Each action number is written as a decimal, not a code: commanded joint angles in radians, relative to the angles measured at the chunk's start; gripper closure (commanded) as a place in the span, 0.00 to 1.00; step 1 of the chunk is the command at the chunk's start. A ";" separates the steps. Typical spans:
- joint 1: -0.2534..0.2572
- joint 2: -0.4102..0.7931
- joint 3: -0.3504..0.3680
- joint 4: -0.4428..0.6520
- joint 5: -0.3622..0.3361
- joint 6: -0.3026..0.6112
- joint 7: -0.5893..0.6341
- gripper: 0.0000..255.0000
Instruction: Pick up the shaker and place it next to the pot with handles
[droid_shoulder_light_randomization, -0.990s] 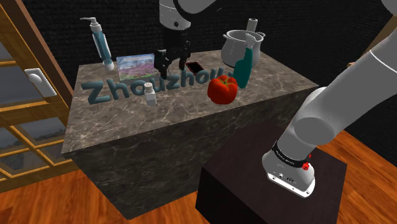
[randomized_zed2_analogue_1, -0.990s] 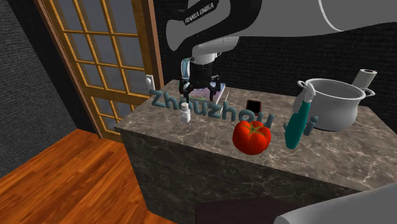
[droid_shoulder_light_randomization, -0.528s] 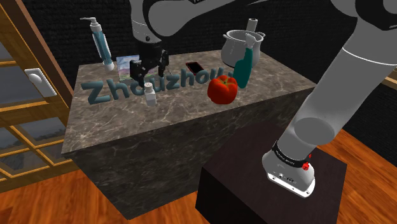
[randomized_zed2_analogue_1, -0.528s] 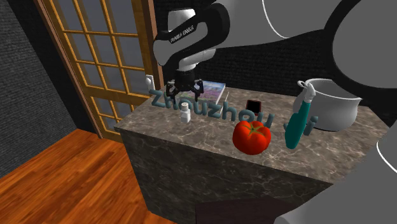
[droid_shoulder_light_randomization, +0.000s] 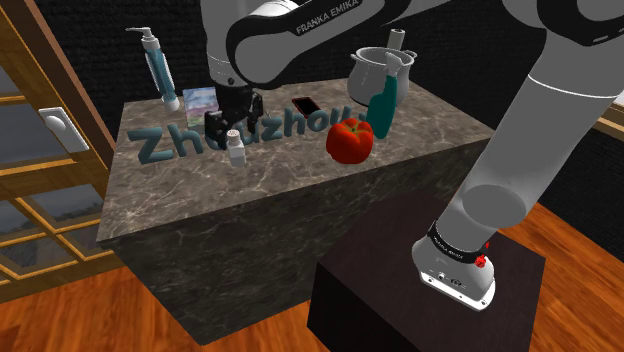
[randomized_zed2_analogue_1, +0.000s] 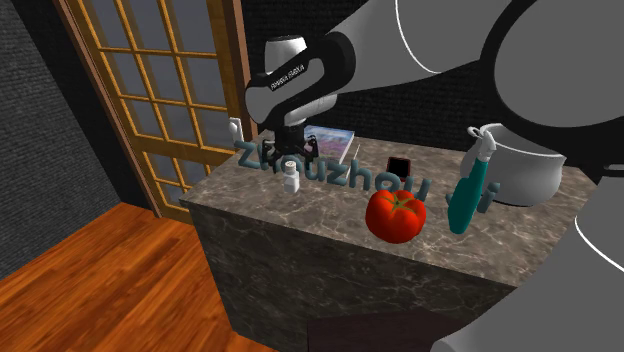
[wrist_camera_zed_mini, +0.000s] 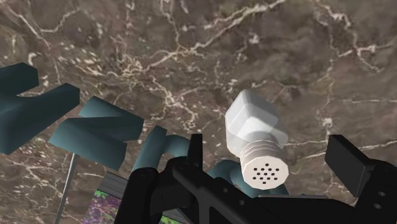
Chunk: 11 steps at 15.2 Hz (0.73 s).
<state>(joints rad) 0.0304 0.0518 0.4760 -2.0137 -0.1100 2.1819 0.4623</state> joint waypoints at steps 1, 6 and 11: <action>0.001 0.000 0.001 -0.006 -0.001 0.007 0.002 0.00; 0.001 0.000 0.001 -0.006 -0.001 0.006 0.002 0.00; 0.001 0.000 0.001 -0.006 -0.001 0.006 0.002 1.00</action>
<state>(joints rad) 0.0311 0.0521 0.4765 -2.0192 -0.1111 2.1884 0.4645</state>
